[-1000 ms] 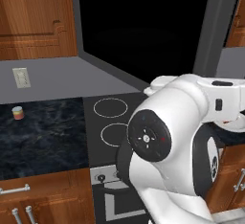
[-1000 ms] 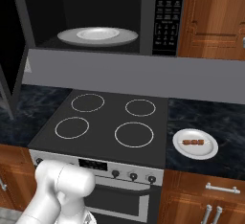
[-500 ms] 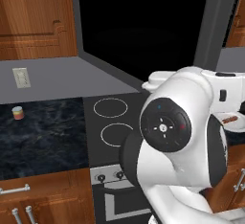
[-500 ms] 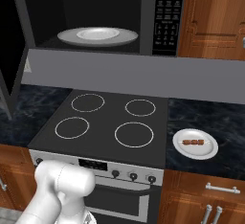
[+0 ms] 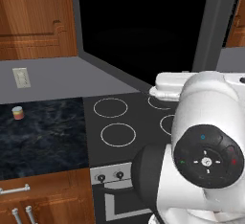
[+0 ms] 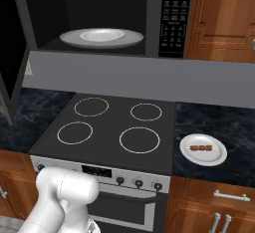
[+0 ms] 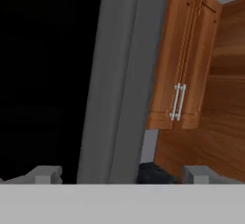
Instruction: Pick the kebab skewer from the counter and place it in the microwave. Then turn on the microwave.
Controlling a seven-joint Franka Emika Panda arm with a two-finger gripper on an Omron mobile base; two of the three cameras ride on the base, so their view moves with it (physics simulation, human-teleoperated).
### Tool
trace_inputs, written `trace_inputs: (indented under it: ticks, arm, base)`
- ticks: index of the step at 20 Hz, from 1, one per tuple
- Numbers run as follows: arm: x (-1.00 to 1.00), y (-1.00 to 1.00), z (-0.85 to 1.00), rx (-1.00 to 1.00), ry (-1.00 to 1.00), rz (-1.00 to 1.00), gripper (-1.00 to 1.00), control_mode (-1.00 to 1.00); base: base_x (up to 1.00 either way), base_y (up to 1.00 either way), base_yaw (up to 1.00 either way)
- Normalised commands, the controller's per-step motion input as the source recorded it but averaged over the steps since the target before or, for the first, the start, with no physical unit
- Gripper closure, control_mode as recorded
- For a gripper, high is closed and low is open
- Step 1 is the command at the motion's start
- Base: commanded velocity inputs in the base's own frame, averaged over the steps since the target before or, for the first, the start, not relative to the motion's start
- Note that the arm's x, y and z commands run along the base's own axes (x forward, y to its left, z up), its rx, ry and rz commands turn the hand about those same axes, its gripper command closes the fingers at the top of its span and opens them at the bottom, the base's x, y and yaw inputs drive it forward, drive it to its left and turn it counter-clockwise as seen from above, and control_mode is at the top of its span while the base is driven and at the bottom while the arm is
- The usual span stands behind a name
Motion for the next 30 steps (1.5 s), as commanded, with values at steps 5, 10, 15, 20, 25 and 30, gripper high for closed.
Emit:
trace_inputs:
  ticks: [5,10,15,20,25,30]
  arm:
    - [-0.99,-0.37,0.5,0.0,-0.03,0.0,-1.0,-1.0]
    - [-0.17,-0.83,0.13,0.1,0.11,0.05,-1.0,-1.0]
    - [0.38,-0.66,0.0,0.38,0.16,0.3,-1.0,-1.0]
    - [0.33,-0.24,-0.01,0.4,0.15,0.36,-1.0,-1.0]
    - [0.53,0.0,-0.16,0.4,0.15,0.31,-1.0,-1.0]
    - [0.57,0.0,-0.22,0.38,0.14,0.23,-1.0,-1.0]
  base:
    - [0.0,0.0,0.0]
    - [0.0,0.0,0.0]
    - [0.0,0.0,0.0]
    - [0.0,0.0,0.0]
    - [0.0,0.0,0.0]
    - [0.0,0.0,0.0]
